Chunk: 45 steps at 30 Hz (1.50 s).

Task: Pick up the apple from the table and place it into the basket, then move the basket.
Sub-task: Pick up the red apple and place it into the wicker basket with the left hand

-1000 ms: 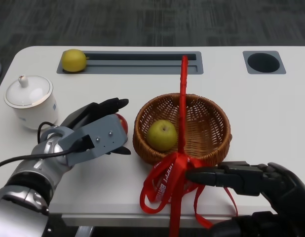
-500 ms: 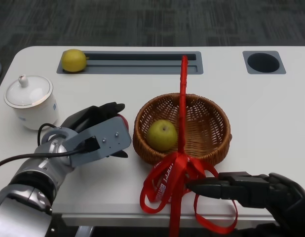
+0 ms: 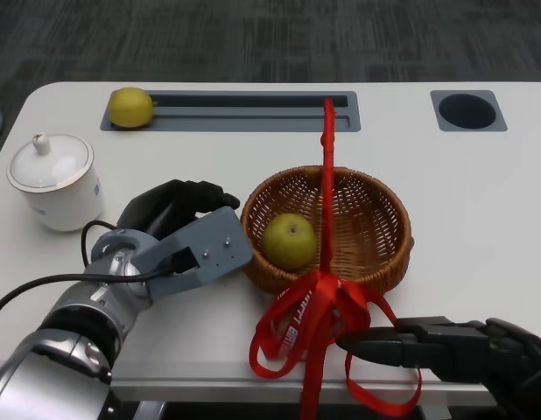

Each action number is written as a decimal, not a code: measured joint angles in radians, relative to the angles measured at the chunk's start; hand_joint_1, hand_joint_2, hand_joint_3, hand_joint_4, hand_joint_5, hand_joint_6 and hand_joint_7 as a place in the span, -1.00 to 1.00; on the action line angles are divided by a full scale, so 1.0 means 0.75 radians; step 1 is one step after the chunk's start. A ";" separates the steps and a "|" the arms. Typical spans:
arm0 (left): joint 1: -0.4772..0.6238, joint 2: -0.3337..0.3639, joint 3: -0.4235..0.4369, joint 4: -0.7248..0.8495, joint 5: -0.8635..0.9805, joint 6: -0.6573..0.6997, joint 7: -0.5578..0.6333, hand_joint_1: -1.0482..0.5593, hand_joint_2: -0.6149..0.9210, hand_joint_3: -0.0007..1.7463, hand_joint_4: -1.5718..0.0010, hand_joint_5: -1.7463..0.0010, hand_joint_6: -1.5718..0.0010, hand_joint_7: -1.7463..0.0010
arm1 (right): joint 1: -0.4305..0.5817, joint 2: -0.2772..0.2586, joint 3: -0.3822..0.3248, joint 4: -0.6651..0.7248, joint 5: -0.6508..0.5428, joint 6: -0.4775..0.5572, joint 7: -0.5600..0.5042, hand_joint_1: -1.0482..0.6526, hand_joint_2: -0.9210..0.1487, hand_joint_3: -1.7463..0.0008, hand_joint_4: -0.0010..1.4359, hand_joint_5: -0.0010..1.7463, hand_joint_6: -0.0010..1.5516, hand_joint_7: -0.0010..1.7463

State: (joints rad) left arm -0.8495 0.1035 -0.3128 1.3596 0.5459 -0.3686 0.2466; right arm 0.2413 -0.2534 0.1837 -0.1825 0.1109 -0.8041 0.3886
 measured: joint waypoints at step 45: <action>0.111 0.263 0.164 -0.150 -0.128 -0.539 0.198 0.06 0.82 -1.00 -0.66 0.97 -0.46 0.99 | -0.036 0.019 0.034 0.033 -0.001 -0.004 0.012 -0.28 -0.85 1.00 0.20 -1.00 -0.04 -1.00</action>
State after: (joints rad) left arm -0.7664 0.3006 -0.1897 1.2469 0.4499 -0.7731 0.3953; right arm 0.2145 -0.2389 0.2089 -0.1581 0.1099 -0.8073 0.3976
